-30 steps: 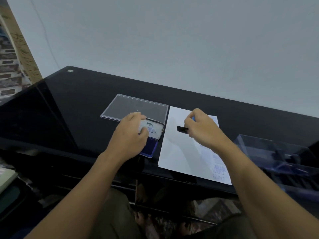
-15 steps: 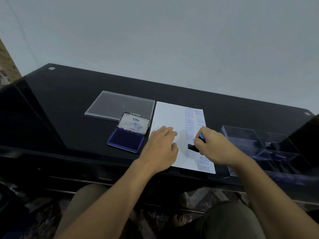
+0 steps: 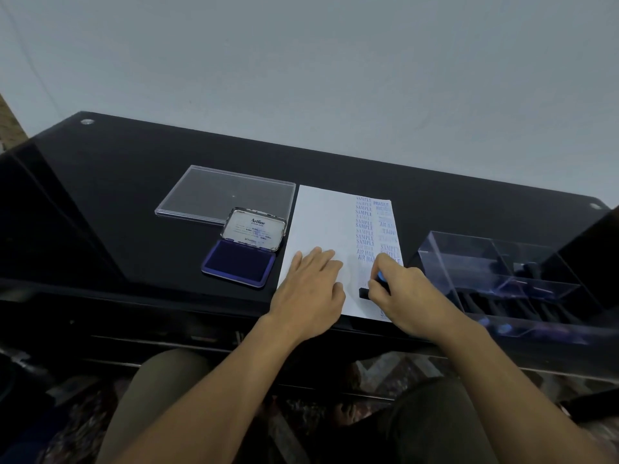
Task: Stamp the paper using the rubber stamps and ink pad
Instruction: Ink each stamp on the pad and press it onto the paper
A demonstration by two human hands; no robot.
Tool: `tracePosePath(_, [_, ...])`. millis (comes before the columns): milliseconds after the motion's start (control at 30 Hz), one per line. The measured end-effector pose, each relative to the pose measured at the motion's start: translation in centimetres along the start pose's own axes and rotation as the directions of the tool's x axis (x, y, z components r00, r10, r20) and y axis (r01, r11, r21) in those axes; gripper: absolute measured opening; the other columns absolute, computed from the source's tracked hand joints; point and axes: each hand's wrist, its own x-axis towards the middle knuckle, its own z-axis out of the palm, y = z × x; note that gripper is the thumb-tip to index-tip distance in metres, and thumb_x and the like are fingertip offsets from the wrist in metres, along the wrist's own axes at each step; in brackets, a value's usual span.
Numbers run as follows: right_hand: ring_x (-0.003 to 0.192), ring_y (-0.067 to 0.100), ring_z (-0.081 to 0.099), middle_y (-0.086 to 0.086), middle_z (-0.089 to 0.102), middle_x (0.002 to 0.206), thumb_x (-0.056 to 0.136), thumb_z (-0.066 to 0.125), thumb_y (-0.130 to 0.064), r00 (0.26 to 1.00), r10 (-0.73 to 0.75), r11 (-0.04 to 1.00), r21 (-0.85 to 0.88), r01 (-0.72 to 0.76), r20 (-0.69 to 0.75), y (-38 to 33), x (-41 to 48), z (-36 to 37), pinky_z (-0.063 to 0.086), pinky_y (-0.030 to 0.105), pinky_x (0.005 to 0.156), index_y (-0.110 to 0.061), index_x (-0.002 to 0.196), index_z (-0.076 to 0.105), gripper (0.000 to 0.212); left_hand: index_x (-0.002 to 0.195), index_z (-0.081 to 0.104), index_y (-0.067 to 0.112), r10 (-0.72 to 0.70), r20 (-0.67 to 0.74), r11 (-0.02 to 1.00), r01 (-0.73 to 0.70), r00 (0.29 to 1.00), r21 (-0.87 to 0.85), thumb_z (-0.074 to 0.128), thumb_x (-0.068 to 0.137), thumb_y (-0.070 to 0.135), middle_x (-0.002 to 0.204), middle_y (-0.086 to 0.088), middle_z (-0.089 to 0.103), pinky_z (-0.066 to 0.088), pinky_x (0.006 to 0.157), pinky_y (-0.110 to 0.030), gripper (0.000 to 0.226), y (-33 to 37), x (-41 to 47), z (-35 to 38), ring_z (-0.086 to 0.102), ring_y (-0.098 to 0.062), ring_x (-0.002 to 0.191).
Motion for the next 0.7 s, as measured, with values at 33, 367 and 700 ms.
tracePosePath(33, [0.058,0.020,0.047,0.002,0.052,0.070,0.102,0.046,-0.025,1.000,0.000,1.000,-0.003,0.000,0.001,0.0,0.0,0.0,0.031,0.029,0.052,-0.016,0.090,0.043,0.015,0.147,0.039,0.016,0.003,-0.004,1.000,-0.003,1.000,0.001,0.035,0.101,0.027,0.160,-0.002,0.025,0.002,0.124,-0.041,0.047,0.0,0.0,0.0,0.011,-0.017,0.150])
tracePosePath(367, [0.057,0.019,0.041,0.005,0.052,0.070,0.102,0.047,-0.025,1.000,0.000,1.000,-0.019,0.000,0.003,-0.5,0.2,0.2,0.028,0.030,0.050,-0.014,0.090,0.040,0.017,0.146,0.040,0.016,0.016,-0.007,1.000,-0.016,1.000,0.009,0.034,0.101,0.027,0.160,-0.001,0.026,0.003,0.124,-0.041,0.047,-0.1,-0.1,0.1,0.011,-0.016,0.150])
tracePosePath(700, [0.058,0.028,0.046,0.010,0.053,0.068,0.101,0.044,-0.021,0.999,0.021,0.999,-0.039,-0.022,-0.046,-0.5,0.1,1.9,0.035,0.040,0.051,-0.013,0.088,0.035,0.018,0.147,0.038,0.016,0.012,-0.007,1.000,-0.012,1.000,0.015,0.033,0.101,0.027,0.161,-0.001,0.024,0.002,0.124,-0.040,0.048,-0.1,-0.2,0.2,0.009,-0.016,0.150])
